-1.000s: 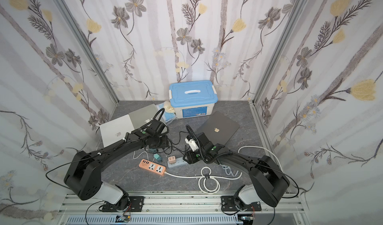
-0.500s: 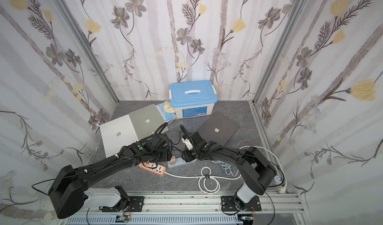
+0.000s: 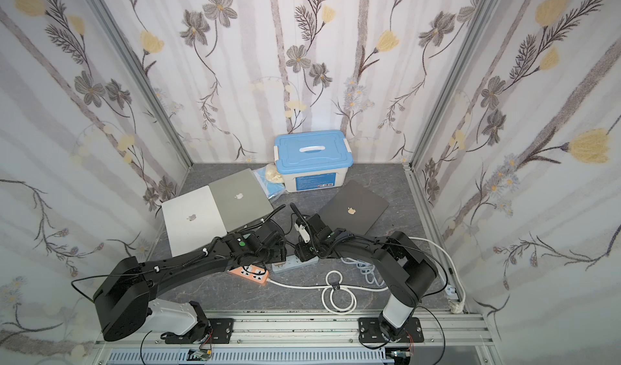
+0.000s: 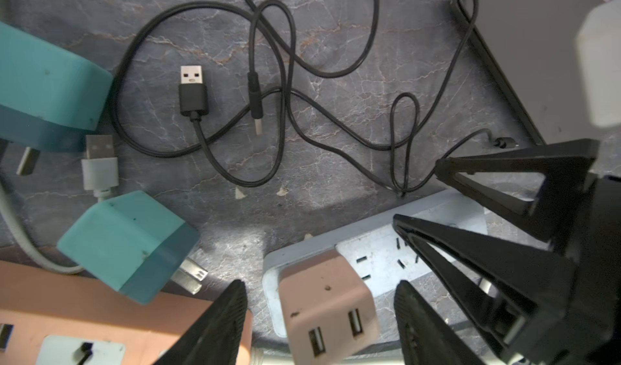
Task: Unplug the laptop charger
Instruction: Remove the plug from the socket.
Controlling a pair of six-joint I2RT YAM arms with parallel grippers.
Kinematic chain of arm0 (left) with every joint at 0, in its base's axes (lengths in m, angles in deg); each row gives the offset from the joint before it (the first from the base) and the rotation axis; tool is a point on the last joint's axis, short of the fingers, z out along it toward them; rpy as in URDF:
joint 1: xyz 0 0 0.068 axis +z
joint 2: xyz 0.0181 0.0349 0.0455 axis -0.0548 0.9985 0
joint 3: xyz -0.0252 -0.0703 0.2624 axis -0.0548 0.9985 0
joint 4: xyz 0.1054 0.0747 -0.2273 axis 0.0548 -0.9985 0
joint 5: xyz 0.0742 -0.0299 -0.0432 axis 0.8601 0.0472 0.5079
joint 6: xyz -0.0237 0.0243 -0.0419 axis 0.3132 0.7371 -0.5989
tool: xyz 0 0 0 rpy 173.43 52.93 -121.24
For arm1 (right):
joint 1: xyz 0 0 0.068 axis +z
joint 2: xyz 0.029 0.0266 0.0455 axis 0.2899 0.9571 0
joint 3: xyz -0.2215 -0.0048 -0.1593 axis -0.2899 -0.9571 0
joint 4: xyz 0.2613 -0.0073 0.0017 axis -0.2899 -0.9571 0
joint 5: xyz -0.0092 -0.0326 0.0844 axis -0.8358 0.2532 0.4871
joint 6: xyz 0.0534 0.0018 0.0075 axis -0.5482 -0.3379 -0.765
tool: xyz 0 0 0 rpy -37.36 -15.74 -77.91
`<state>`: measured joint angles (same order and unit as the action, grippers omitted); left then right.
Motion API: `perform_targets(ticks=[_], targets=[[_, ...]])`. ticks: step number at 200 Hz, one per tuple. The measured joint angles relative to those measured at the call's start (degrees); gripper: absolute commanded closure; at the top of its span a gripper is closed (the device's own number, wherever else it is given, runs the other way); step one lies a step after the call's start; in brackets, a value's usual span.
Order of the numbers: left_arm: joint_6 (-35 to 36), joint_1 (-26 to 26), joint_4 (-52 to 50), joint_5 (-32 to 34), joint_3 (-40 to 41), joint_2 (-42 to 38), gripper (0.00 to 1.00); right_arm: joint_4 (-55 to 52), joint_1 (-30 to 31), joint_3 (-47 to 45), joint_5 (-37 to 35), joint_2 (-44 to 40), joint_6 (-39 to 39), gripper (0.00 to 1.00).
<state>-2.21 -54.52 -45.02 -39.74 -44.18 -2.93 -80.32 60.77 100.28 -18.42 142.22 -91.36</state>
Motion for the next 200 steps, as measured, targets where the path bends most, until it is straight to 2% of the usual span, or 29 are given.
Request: perform_targets(ticks=[68,103,143,200], targets=[[-2.2,-4.2,-5.1,7.1,-3.6,4.1,0.28,1.7,0.0,-2.3,-0.1,-1.4,-0.5,0.39],[-3.9,-4.8,-5.6,8.4,-3.3,5.2,0.35,2.1,0.0,-2.5,-0.1,-1.4,-0.7,0.39],[-4.8,-5.3,-5.3,8.3,-3.3,5.5,0.49,1.4,0.0,-3.1,0.7,-2.4,-0.4,0.36],[-4.9,-5.3,-4.1,8.8,-2.6,5.2,0.59,0.3,0.6,-3.2,3.5,-2.4,0.1,0.34]])
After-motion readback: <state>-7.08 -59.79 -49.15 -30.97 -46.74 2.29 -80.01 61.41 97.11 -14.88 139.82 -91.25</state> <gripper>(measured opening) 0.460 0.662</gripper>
